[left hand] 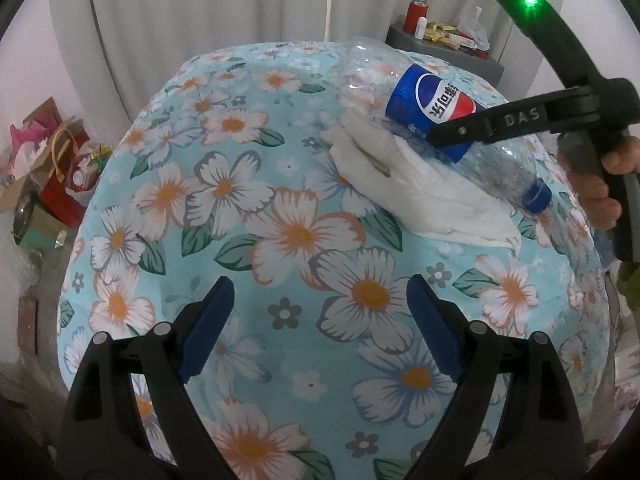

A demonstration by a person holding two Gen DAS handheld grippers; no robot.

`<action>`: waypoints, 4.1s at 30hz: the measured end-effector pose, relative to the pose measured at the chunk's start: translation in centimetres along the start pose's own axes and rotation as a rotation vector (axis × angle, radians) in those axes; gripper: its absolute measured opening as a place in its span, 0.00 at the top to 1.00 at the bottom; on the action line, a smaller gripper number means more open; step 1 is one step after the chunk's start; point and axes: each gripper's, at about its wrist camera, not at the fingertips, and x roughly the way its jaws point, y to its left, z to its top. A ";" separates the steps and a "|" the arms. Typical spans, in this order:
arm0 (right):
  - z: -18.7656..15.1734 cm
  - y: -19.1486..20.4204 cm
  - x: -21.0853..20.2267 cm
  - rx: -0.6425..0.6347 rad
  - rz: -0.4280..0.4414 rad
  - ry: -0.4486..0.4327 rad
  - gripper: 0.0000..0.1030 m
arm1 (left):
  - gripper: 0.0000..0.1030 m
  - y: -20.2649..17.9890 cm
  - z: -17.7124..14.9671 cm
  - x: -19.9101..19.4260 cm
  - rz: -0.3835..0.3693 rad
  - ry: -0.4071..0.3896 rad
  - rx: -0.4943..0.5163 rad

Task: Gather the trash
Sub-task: 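Grasp the clear Pepsi bottle by its blue label with the right tool, then grasp the white tissue with the left tool while the right holds the bottle, then carry the bottle and tissue over the blue wastebasket and open both tools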

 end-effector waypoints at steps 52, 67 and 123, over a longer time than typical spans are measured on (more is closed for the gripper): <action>-23.5 -2.0 -6.4 0.710 0.274 -0.202 0.43 | 0.96 -1.4 3.1 -5.3 -0.355 -0.115 0.073; -23.3 -1.8 -6.5 0.720 0.266 -0.189 0.43 | 0.58 -5.7 -1.9 -4.8 -0.387 0.016 0.323; -26.5 -3.6 -11.2 0.815 0.294 -0.384 0.45 | 0.94 -8.7 -0.7 -6.3 -0.424 -0.158 0.349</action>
